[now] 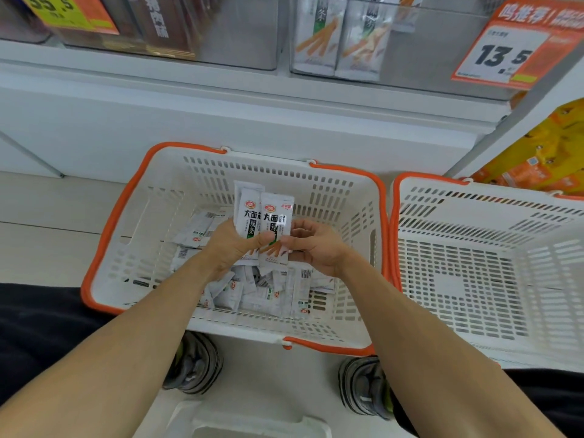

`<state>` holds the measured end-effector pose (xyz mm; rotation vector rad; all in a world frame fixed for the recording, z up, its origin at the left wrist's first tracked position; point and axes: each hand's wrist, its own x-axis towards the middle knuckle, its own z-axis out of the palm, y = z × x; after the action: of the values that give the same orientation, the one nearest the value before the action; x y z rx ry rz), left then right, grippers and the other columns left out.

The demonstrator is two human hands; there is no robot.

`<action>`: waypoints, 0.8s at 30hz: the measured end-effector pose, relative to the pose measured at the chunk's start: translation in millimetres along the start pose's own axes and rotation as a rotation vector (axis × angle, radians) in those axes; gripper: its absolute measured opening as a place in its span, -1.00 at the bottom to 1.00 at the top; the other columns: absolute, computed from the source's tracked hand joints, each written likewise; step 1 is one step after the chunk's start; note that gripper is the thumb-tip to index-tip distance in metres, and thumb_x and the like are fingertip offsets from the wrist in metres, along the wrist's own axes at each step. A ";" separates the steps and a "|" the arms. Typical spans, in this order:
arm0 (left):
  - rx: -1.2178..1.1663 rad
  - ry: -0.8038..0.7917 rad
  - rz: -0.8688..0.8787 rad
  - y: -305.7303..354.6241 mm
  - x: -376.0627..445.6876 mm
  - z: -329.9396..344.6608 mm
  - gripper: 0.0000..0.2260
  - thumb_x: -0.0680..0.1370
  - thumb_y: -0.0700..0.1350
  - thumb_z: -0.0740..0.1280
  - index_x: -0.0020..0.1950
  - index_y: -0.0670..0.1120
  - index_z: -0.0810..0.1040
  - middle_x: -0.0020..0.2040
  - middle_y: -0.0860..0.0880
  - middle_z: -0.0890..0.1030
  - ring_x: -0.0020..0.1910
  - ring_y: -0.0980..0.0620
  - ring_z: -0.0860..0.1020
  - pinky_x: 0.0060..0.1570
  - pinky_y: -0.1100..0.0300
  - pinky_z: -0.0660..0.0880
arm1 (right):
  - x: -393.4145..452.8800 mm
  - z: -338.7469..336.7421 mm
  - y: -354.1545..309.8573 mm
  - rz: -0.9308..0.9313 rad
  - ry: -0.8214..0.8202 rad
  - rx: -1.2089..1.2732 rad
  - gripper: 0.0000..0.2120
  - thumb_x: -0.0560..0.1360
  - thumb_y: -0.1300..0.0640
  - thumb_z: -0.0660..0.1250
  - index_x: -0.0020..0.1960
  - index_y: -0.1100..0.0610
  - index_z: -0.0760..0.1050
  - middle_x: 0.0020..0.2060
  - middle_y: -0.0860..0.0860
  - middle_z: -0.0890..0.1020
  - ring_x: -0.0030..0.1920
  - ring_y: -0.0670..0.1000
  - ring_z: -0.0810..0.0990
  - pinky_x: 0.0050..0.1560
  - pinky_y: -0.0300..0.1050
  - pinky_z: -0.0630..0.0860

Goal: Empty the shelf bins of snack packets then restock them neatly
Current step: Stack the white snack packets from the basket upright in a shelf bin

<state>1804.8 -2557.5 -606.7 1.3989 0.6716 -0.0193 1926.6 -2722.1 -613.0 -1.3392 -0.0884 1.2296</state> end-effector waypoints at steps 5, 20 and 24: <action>0.014 -0.004 -0.043 -4.6 -1.3 0.3 -0.67 0.43 -0.27 0.53 0.18 -0.10 0.62 0.00 -0.01 0.74 -0.02 0.01 0.71 -0.16 0.23 0.63 | 2.1 0.3 7.8 0.070 0.043 -0.028 -0.80 0.51 0.33 0.43 0.12 0.23 0.55 -0.06 0.12 0.74 -0.07 0.11 0.73 -0.03 0.03 0.69; 0.273 0.262 0.036 -30.8 6.5 -14.9 -0.80 0.46 -0.16 0.55 0.01 -0.04 0.59 -0.14 0.05 0.67 -0.25 0.27 0.65 -0.27 0.32 0.58 | 38.7 -20.1 47.3 0.096 0.148 -1.247 -0.50 0.52 0.08 0.46 0.42 0.09 0.45 0.33 0.06 0.52 0.32 0.10 0.51 0.28 -0.05 0.47; 0.384 0.320 0.112 -25.6 12.3 -20.2 -0.71 0.42 -0.08 0.58 0.04 -0.12 0.58 -0.12 -0.09 0.69 -0.16 -0.05 0.68 -0.20 0.00 0.64 | 39.8 -26.9 66.3 0.182 0.143 -1.447 -0.65 0.48 0.17 0.46 0.25 0.10 0.54 0.19 0.10 0.51 0.21 0.14 0.51 0.15 -0.02 0.52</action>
<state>1796.2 -2539.8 -635.5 1.8304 0.8843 0.1758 1921.1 -2728.5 -694.5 -2.6969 -0.9018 1.1840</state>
